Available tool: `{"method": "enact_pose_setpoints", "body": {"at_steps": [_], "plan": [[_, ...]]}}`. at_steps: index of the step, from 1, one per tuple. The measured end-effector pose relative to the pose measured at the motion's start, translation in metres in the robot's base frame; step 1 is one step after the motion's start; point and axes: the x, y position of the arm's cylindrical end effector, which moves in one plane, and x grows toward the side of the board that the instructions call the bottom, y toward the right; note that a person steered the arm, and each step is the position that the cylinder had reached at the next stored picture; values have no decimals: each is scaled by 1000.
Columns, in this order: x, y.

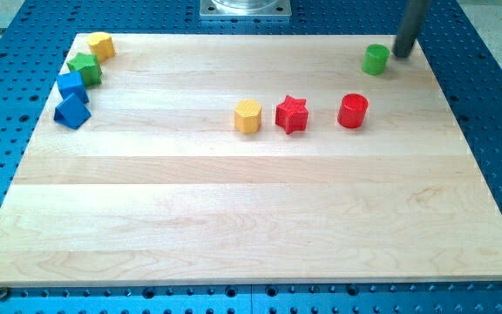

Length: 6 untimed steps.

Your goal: Move the green circle towards the bottom

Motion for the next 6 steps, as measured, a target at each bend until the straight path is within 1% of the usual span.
{"method": "enact_pose_setpoints", "body": {"at_steps": [1,2,3,4,5,6], "plan": [[50,-152],[84,-257],[12,-173],[19,-278],[114,-297],[76,-255]]}}
